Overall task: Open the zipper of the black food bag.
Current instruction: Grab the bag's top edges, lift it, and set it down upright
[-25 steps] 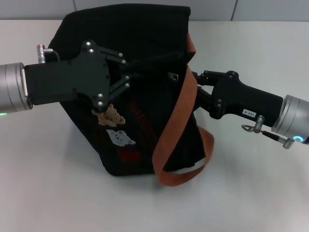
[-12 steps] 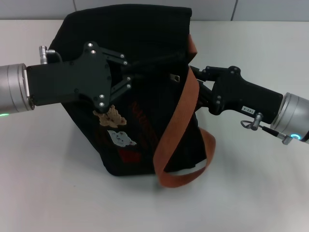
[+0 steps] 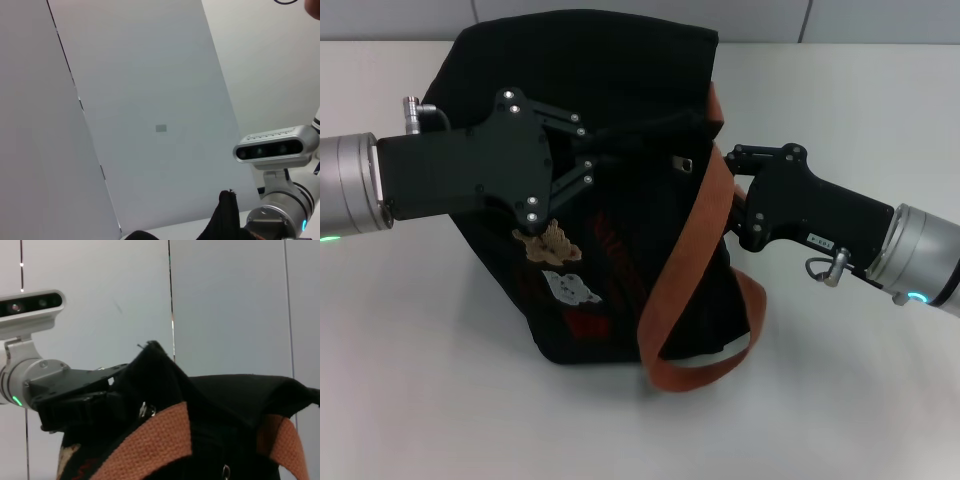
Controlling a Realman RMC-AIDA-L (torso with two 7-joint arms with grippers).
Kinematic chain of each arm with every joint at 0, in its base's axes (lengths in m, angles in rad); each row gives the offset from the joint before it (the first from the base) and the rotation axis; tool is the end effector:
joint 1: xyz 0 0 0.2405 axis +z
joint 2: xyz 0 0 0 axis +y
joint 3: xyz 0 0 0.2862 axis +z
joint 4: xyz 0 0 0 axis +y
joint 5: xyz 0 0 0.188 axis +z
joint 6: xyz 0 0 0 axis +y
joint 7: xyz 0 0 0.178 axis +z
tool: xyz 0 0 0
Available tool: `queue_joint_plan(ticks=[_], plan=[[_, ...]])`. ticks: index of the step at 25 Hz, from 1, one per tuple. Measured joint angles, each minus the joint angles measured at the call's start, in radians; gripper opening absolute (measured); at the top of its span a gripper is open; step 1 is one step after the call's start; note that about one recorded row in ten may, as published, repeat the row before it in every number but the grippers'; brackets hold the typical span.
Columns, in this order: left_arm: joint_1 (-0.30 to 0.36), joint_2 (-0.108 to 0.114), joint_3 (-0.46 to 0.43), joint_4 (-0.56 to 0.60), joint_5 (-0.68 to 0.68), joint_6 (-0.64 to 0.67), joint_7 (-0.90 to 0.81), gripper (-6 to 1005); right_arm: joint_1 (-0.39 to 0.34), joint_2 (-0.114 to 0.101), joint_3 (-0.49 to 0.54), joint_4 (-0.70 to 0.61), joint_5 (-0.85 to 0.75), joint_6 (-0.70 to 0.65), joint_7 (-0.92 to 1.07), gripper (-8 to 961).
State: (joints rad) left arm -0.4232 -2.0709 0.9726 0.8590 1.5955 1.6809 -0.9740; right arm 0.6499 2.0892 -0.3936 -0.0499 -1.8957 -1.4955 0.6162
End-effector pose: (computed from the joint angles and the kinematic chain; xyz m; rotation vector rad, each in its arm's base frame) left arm -0.2033 0.3138 -0.0177 -2.6530 0.2559 -0.9106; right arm 0.2134 0.3349 -0.0957 -2.4782 0.2452 1.0675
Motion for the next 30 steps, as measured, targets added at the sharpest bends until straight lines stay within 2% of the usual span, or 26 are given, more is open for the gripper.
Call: queue_joint_plan(ticks=[11,15,22,30], plan=[[0.002,0.0,0.0,-0.002,0.0,0.0,0.002,133,-0.004,0.0,0.004,0.011,0.0,-0.023,-0.011,173],[0.005,0.0,0.0,-0.002,0.0,0.0,0.003,136,-0.004,0.0,0.004,0.012,0.0,-0.023,-0.012,31],[0.008,0.0,-0.007,-0.002,0.002,0.003,0.01,141,-0.007,0.0,0.004,0.012,0.0,-0.024,-0.013,-2],[0.012,0.0,-0.039,-0.02,-0.001,0.005,0.024,148,-0.014,0.0,0.0,0.012,-0.001,-0.004,-0.016,11]])
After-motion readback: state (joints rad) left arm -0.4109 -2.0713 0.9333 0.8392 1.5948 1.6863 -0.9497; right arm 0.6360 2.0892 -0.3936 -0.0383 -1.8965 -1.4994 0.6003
